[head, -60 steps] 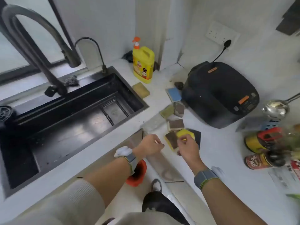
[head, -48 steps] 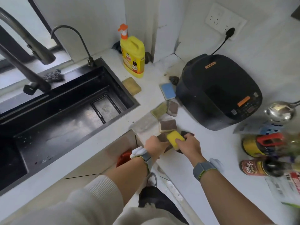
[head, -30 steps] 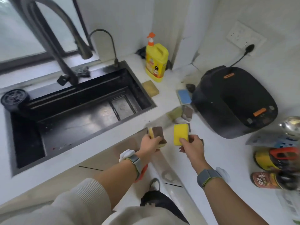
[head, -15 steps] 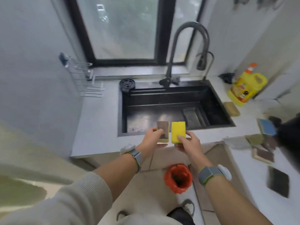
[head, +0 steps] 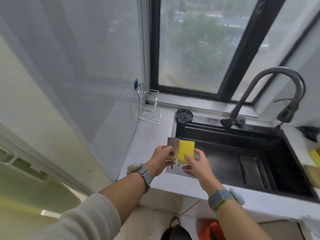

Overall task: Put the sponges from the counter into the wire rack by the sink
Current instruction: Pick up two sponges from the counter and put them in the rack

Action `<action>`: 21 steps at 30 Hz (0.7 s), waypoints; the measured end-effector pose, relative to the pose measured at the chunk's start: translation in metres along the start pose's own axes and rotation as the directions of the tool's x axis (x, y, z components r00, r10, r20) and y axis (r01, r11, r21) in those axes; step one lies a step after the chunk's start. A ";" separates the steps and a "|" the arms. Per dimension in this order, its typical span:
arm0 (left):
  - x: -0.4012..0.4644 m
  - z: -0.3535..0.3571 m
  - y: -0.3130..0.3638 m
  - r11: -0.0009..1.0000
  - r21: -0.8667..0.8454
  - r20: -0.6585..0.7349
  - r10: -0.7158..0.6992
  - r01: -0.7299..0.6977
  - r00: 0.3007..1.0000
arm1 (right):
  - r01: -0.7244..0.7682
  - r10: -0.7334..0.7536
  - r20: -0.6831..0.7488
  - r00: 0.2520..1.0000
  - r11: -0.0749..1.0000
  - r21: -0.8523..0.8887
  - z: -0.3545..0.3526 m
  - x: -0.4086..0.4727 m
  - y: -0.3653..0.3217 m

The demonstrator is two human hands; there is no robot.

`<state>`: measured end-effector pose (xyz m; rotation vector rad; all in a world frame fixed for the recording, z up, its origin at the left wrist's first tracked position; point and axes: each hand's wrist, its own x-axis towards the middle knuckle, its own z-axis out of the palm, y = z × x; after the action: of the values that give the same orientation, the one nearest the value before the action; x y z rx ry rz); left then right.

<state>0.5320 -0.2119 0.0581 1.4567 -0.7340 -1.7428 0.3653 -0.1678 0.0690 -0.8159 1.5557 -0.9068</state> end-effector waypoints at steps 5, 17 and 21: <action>0.049 -0.012 0.030 0.997 -0.064 -0.147 0.037 -0.047 0.988 | 0.024 -0.020 0.056 0.998 0.997 -0.068 0.016 0.066 -0.027; 0.151 -0.005 0.058 0.977 -0.199 -0.220 -0.122 0.078 0.968 | -0.022 0.059 0.133 0.989 0.965 -0.260 0.032 0.210 -0.056; 0.185 -0.008 0.060 0.956 -0.279 -0.273 -0.169 0.090 0.947 | -0.052 0.093 0.144 0.985 0.963 -0.263 0.038 0.246 -0.056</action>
<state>0.5351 -0.3982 0.0010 1.5594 -0.2421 -1.5986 0.3664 -0.4134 0.0015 -0.9827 1.5745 -0.5788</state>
